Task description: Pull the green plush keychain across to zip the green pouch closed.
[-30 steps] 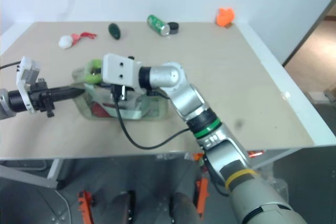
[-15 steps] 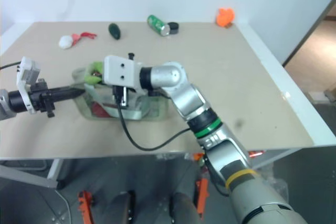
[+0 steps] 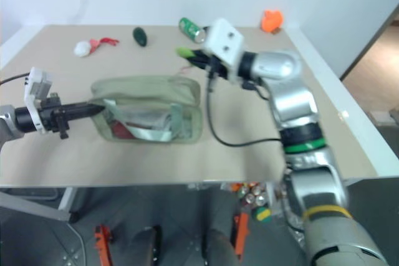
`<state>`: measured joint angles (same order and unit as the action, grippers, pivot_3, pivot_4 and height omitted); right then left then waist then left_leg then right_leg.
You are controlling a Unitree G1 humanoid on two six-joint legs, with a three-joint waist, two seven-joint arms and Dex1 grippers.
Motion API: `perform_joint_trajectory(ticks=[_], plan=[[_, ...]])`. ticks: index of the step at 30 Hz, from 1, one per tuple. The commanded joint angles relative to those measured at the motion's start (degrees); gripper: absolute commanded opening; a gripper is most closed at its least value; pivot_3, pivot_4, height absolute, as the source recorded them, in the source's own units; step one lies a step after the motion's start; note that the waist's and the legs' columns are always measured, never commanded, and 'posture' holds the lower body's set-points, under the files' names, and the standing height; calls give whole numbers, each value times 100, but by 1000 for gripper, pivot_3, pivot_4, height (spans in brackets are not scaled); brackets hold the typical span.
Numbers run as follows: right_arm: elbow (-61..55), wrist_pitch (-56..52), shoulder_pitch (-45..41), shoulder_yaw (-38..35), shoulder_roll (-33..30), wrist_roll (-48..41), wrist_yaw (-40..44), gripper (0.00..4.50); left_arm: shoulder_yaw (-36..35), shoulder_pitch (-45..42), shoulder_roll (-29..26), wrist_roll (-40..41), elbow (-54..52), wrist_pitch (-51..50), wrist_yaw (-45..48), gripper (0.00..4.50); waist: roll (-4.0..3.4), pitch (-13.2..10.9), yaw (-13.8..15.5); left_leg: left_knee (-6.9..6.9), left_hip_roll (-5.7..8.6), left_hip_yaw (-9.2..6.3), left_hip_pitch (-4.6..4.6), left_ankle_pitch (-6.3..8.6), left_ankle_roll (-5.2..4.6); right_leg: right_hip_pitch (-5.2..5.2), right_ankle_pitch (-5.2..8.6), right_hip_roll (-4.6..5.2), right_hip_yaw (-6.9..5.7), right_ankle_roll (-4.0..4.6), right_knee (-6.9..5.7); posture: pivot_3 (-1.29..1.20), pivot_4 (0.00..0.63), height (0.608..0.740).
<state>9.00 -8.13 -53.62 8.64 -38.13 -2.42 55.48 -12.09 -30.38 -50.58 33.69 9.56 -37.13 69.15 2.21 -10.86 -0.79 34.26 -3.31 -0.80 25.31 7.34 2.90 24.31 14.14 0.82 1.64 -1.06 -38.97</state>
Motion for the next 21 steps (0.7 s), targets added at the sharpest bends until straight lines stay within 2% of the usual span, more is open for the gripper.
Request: perform_joint_trajectory(ticks=[1, 4, 6, 8, 11, 15, 21], plan=[[-437, 460, 323, 67, -996, 923, 78, 25, 112, 22, -13, -69, -2, 7, 59, 0, -12, -7, -27, 0, 4, 7, -1, 0, 0, 1, 1, 6, 2, -2, 0, 0, 150, 740], [-697, 825, 729, 336, -1748, 1599, 204, 25, 131, 12, -21, -64, 26, 21, 79, 0, -26, -15, -21, 0, 12, 21, -2, 0, 0, 8, -1, 20, 3, -7, 0, 0, 150, 740], [-977, 845, 930, 461, -1814, 1721, 193, 25, 152, -13, -20, -70, 66, 35, 96, 0, -25, -14, -20, 0, 14, 24, -1, 0, 0, 5, 5, 23, 3, -15, 0, 0, 150, 740], [-1273, 812, 1089, 632, -1536, 1753, 128, 25, 171, -44, -7, -83, 108, 49, 109, 0, -24, -14, -21, 3, 17, 30, -1, 1, 1, 4, 4, 31, 4, -18, 0, 0, 150, 740], [-1642, 728, 1373, 1051, -758, 1736, -35, 25, 201, -101, 30, -76, 116, 24, 88, 0, 1, 1, -38, 4, 18, 31, -6, 1, 1, 0, 3, 34, 3, -20, 0, 0, 150, 740], [-1475, 705, 1434, 1360, -1, 2027, -354, 25, 220, -120, 46, -73, 116, 17, 93, 0, -5, -3, -48, 6, 16, 31, -7, 0, 0, 0, -2, 30, 4, -22, -2, 0, 150, 740], [-1156, 953, 1431, 1441, 112, 2186, -248, 25, 56, -129, 2, 77, 59, -232, 24, 0, 4, 3, -52, 7, 13, 31, -10, 0, 0, -2, -3, 27, 3, -22, -2, 0, 150, 740]])
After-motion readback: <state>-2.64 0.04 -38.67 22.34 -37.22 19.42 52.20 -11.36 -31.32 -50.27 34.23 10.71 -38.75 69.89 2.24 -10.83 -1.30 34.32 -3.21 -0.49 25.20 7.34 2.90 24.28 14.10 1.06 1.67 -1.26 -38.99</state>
